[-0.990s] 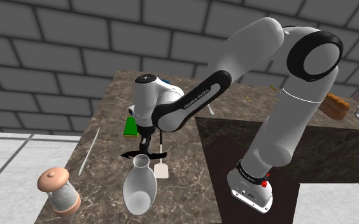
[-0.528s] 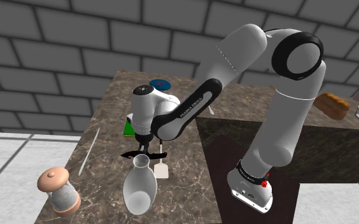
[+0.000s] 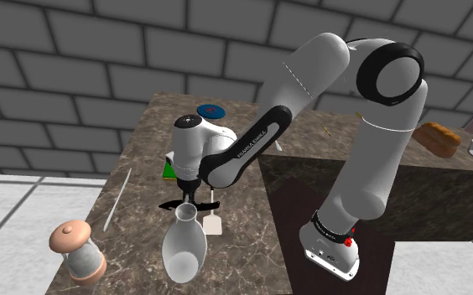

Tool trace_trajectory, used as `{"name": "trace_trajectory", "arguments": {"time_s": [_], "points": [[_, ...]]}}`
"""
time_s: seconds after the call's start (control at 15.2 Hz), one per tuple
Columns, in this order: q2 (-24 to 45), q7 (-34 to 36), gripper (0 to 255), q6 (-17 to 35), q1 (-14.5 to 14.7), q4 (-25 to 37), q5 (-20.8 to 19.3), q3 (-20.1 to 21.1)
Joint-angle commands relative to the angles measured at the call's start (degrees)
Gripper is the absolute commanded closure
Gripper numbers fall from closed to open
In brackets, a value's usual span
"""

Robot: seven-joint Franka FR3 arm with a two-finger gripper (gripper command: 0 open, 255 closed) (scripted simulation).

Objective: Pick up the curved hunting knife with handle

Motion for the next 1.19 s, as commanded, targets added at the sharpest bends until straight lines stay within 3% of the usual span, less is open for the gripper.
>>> {"name": "trace_trajectory", "arguments": {"time_s": [0.0,0.2,1.12], "points": [[0.44,0.01,255,0.28,-0.27,-0.13,-0.09,-0.4],[0.49,0.03,255,0.27,-0.3,-0.1,-0.14,-0.4],[-8.67,-4.68,255,-9.85,-1.39,1.92,6.38,1.21]]}}
